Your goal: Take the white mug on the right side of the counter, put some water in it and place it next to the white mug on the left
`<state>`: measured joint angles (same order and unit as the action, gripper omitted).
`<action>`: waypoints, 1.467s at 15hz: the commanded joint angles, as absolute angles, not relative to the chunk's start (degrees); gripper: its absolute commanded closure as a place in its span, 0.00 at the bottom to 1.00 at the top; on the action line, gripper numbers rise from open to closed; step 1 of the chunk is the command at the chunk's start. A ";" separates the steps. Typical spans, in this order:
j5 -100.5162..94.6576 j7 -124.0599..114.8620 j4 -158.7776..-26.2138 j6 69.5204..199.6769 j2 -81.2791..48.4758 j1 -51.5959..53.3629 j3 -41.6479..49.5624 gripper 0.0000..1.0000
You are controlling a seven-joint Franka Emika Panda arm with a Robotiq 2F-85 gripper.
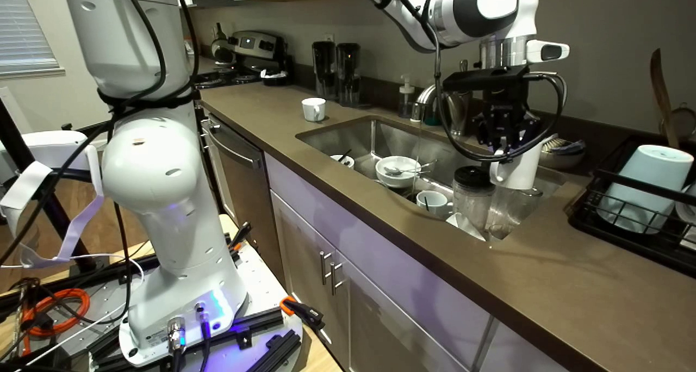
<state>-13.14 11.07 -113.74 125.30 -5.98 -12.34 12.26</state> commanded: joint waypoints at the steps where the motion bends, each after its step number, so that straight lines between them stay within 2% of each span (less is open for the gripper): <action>1: -13.12 11.09 -113.64 125.18 -6.06 -12.36 12.05 0.90; 4: -13.12 11.09 -113.64 125.18 -6.07 -12.36 12.03 0.90; 5: -13.12 11.09 -113.64 125.18 -6.07 -12.35 12.02 0.95; 13: -20.54 5.31 -117.37 125.19 0.13 -10.57 11.45 0.95; 22: -20.13 8.42 -120.94 132.24 1.58 -6.45 6.63 0.95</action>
